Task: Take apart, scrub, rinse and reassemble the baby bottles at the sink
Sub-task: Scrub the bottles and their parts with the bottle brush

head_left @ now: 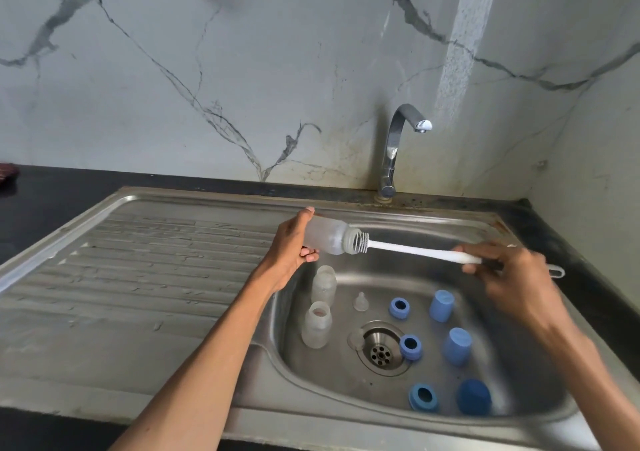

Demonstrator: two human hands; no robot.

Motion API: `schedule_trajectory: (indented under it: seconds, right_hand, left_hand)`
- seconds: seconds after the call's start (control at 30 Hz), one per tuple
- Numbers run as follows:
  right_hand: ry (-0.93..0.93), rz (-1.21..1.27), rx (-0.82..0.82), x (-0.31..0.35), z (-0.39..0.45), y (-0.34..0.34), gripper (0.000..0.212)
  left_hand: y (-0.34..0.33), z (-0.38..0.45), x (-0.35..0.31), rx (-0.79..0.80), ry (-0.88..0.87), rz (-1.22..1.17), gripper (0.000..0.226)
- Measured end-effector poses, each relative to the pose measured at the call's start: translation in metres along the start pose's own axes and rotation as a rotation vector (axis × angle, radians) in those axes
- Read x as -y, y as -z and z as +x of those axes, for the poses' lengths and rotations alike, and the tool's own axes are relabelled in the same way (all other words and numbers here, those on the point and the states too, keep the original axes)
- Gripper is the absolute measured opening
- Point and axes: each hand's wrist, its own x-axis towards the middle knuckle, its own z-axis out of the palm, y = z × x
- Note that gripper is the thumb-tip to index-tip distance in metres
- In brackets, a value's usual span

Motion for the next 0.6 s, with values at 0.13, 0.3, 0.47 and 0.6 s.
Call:
schedule_trajectory:
  seconds: [0.13,0.3,0.47,0.6]
  right_hand:
    - [-0.067,-0.028,0.308,-0.003,0.002,-0.001,0.027]
    - [-0.104,0.025,0.474,0.002,0.001,-0.005,0.031]
    - [-0.058,0.004,-0.078,0.007,0.000,0.003,0.033]
    - [0.012,-0.057,-0.129,0.003,0.000,0.007,0.033]
  left_hand:
    - [-0.001,0.001,-0.002,-0.026,-0.059,-0.083,0.027]
    - [0.004,0.005,0.003,-0.051,-0.252,0.051,0.028]
    - [-0.001,0.003,0.005,0.000,-0.132,0.100,0.037]
    - [-0.003,0.002,0.004,-0.029,-0.089,0.072,0.039]
